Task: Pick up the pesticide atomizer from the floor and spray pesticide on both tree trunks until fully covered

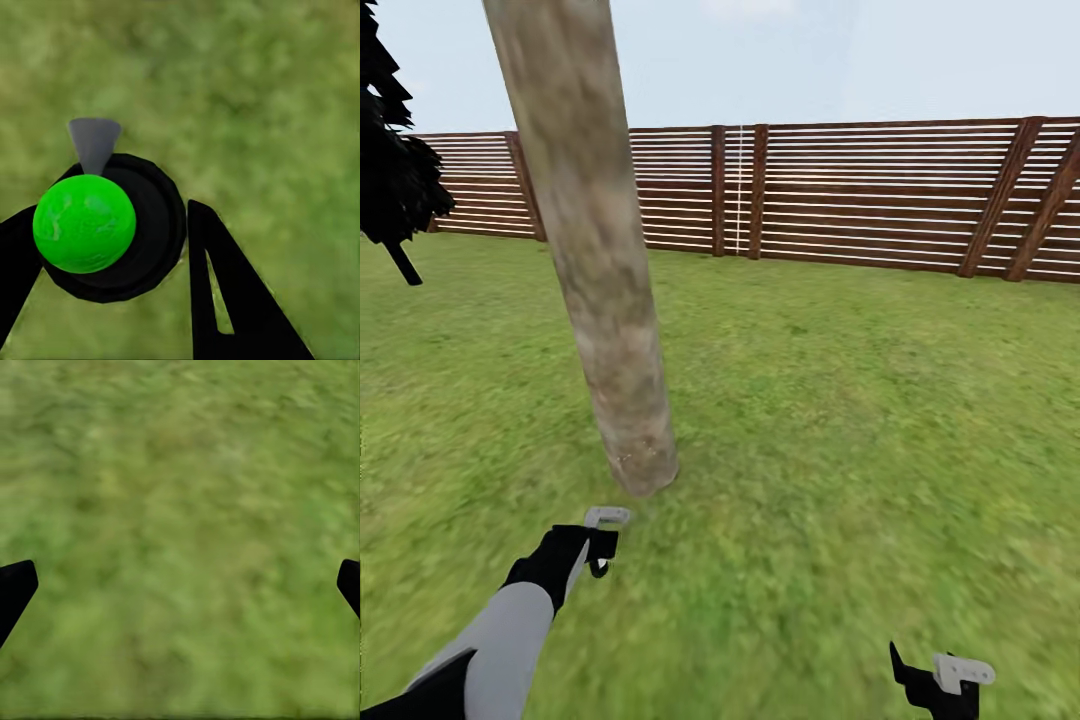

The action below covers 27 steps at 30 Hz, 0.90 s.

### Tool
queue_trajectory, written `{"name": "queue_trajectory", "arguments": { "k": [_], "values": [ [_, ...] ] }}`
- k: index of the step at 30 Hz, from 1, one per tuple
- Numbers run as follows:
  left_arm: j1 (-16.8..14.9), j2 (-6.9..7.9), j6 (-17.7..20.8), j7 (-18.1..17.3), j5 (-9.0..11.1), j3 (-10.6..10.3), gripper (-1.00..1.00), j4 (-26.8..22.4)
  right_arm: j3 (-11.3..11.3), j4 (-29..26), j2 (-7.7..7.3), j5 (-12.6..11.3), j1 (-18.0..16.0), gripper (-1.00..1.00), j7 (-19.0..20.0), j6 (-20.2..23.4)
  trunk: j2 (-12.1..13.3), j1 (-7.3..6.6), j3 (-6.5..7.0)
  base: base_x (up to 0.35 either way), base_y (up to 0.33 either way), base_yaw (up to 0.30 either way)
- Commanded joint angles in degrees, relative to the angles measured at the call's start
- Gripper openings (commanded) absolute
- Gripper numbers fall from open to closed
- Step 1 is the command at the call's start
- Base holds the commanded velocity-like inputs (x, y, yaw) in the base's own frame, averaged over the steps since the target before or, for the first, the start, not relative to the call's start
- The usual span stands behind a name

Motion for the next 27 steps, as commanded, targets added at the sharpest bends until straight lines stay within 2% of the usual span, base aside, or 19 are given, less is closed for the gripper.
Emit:
{"name": "queue_trajectory", "arguments": {
  "k": [1,4,7,11,13,15,16,18,22,23,26,27],
  "values": [
    [0.2,0.09,0.0,0.0,0.0,-0.4,-1.00,-0.3,0.0,0.0,-0.01,0.0,0.0,1.00,0.0,0.0,0.0,0.00,0.00,-0.038,0.023,0.000],
    [0.0,-0.57,0.0,-0.1,0.1,-0.8,-1.00,-0.6,0.0,0.0,-0.03,0.0,0.0,1.00,0.0,0.0,0.0,0.00,0.00,-0.008,0.005,0.000],
    [-1.6,-2.61,0.1,-2.3,0.2,-1.5,-1.00,-0.7,0.0,0.0,-0.03,0.0,0.0,1.00,0.0,0.0,0.0,0.00,0.00,-0.001,0.000,0.000],
    [-5.5,-2.84,1.2,-2.8,0.4,-1.7,-1.00,-0.6,0.0,0.0,-0.03,0.0,0.0,1.00,0.0,0.0,0.0,0.00,0.00,0.000,0.000,0.000],
    [-6.2,-1.83,3.3,-2.8,0.4,-1.7,-1.00,-0.8,0.0,0.0,-0.03,0.0,0.0,1.00,0.0,0.0,0.0,0.00,0.00,0.000,0.000,0.000],
    [-6.3,1.02,3.6,-2.9,0.5,-1.6,-1.00,-1.3,0.0,0.0,-0.03,0.0,0.0,1.00,0.0,0.0,0.0,0.00,0.00,0.000,0.000,0.000],
    [-6.2,3.76,3.7,-3.0,0.6,-1.4,-1.00,-1.5,0.0,0.0,-0.03,0.0,0.0,1.00,0.0,0.0,0.0,0.00,0.00,0.000,0.000,0.000],
    [-5.9,3.08,3.6,-3.0,0.5,-1.7,-1.00,-1.5,0.0,0.0,-0.03,0.0,0.0,1.00,0.0,0.0,0.0,0.00,0.00,0.000,0.000,0.000],
    [-6.3,-1.29,3.6,-3.0,0.2,-1.8,-1.00,-1.6,0.0,0.0,-0.03,0.0,0.0,1.00,0.0,0.0,0.0,0.00,0.00,-0.052,0.050,0.000],
    [-6.4,-1.78,3.6,-3.0,0.2,-1.8,-1.00,-1.6,0.0,0.0,-0.03,0.0,0.0,1.00,0.0,0.0,0.0,0.00,0.00,-0.183,0.174,0.000],
    [-6.4,-1.52,3.5,-3.1,0.2,-1.9,-1.00,-1.8,0.0,0.0,-0.03,0.0,0.0,1.00,0.0,0.0,0.0,0.00,0.00,-0.059,0.056,0.000],
    [-6.4,-0.97,3.6,-3.1,0.1,-1.9,-1.00,-3.0,0.0,0.0,-0.03,0.0,0.0,1.00,0.0,0.0,0.0,0.00,0.00,-0.009,0.008,0.000]
  ]
}}
